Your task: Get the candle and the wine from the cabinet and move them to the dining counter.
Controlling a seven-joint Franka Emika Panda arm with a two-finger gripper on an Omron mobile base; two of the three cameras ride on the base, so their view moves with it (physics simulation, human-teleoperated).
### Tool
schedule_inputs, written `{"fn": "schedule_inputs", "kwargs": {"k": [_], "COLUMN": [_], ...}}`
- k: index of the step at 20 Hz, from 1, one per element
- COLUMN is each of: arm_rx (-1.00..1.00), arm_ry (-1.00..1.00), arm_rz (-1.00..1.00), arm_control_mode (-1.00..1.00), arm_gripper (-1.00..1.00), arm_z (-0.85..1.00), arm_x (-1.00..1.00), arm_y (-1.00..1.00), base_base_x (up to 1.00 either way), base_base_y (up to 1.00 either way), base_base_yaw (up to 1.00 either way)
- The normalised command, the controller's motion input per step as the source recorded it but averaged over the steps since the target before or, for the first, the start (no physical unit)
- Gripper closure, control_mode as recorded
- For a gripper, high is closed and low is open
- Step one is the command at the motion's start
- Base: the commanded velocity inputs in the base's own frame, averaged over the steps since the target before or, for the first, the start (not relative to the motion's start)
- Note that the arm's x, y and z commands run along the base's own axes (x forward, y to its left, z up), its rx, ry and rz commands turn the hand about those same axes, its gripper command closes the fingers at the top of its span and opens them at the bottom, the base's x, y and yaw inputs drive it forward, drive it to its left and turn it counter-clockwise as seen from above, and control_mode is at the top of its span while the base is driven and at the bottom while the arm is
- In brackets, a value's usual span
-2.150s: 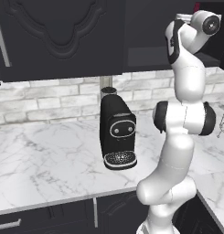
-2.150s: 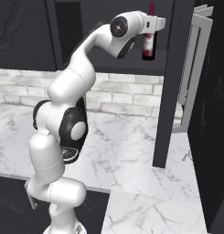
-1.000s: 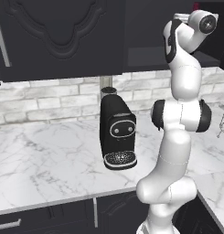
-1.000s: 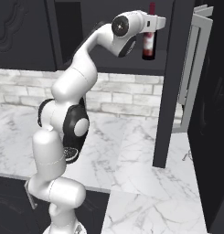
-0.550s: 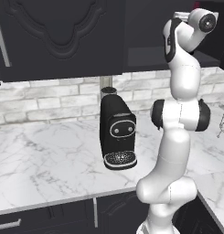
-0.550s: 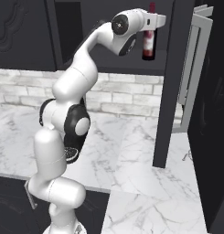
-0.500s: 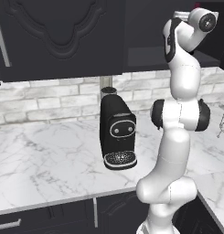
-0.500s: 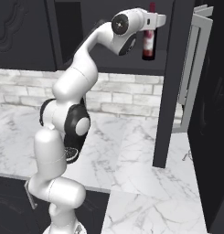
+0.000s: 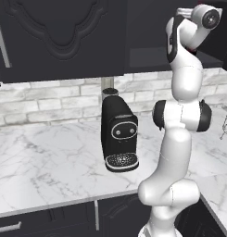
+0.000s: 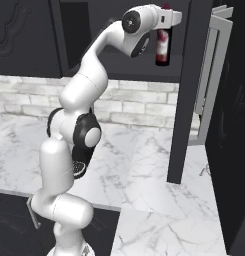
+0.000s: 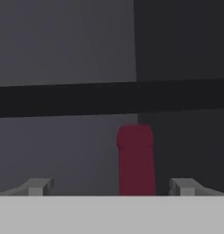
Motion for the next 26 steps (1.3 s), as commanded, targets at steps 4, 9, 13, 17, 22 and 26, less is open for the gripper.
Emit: {"fn": "schedule_inputs", "kwargs": {"k": [4, 9, 13, 17, 22, 26], "arm_rx": [0.00, 0.00, 0.00, 0.00, 0.00, 0.00], "arm_ry": [0.00, 0.00, 0.00, 0.00, 0.00, 0.00], "arm_rz": [0.00, 0.00, 0.00, 0.00, 0.00, 0.00], "arm_control_mode": [-1.00, -1.00, -1.00, -1.00, -1.00, -1.00], "arm_gripper": [-1.00, -1.00, -1.00, -1.00, -1.00, -1.00], "arm_z": [0.01, 0.00, 0.00, 0.00, 0.00, -0.01], "arm_x": [0.00, 0.00, 0.00, 0.00, 0.00, 0.00], "arm_y": [0.00, 0.00, 0.00, 0.00, 0.00, 0.00], "base_base_x": [0.00, 0.00, 0.00, 0.00, 0.00, 0.00], "base_base_y": [0.00, 0.00, 0.00, 0.00, 0.00, 0.00], "base_base_yaw": [0.00, 0.00, 0.00, 0.00, 0.00, 0.00]}}
